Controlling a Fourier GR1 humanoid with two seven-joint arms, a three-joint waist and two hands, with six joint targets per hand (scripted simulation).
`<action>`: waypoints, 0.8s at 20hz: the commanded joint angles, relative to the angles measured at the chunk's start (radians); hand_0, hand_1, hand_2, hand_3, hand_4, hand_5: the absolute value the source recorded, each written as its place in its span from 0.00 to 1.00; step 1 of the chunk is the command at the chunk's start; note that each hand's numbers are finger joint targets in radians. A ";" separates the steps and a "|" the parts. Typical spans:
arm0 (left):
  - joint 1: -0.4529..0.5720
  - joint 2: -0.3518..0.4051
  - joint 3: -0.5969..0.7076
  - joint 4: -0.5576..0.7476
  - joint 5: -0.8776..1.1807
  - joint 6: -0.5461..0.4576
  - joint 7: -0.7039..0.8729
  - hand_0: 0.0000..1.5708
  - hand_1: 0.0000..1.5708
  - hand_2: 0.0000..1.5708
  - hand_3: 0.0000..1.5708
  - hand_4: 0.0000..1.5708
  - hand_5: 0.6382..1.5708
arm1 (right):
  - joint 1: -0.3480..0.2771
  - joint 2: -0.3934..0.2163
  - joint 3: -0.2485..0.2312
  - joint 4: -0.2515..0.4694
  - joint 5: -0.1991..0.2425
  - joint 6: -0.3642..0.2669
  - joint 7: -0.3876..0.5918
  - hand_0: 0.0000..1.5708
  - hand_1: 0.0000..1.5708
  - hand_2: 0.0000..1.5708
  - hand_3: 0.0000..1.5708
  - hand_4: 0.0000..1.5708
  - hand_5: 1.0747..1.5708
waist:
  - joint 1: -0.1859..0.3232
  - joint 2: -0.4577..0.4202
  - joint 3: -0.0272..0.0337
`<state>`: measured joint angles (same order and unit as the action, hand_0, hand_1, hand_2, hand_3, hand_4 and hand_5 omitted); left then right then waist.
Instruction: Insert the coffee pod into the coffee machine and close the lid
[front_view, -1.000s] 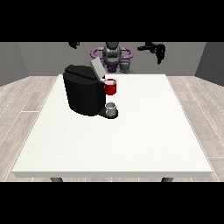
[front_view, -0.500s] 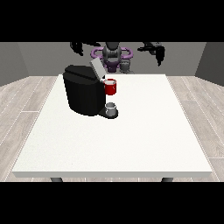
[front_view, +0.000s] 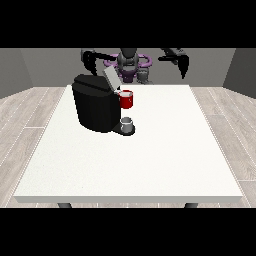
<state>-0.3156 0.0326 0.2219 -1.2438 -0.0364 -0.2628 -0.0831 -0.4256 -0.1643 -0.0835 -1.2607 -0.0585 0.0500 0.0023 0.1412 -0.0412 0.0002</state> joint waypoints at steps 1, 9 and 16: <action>0.043 -0.013 -0.037 -0.115 0.021 0.021 0.046 0.00 0.00 0.00 0.00 0.00 1.00 | -0.047 -0.034 -0.050 0.093 -0.012 0.031 -0.057 0.00 0.00 0.00 0.00 0.00 1.00 | 0.006 0.029 0.0000; 0.091 0.019 -0.038 -0.123 0.038 0.047 -0.007 0.00 0.00 0.00 0.00 0.00 1.00 | -0.126 -0.007 0.009 0.119 0.052 0.017 -0.011 0.00 0.00 0.00 0.00 0.00 1.00 | -0.033 0.052 -0.0002; 0.080 0.057 -0.042 -0.162 0.064 0.035 0.031 0.00 0.00 0.00 0.00 0.00 1.00 | -0.196 -0.010 -0.018 0.206 0.060 0.014 -0.053 0.00 0.00 0.00 0.00 0.03 1.00 | -0.011 0.091 -0.0002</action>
<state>-0.2537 0.0713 0.1869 -1.3835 0.0169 -0.2228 -0.0662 -0.5910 -0.1695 -0.0913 -1.1045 -0.0039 0.0604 -0.0553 0.1239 0.0443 -0.0023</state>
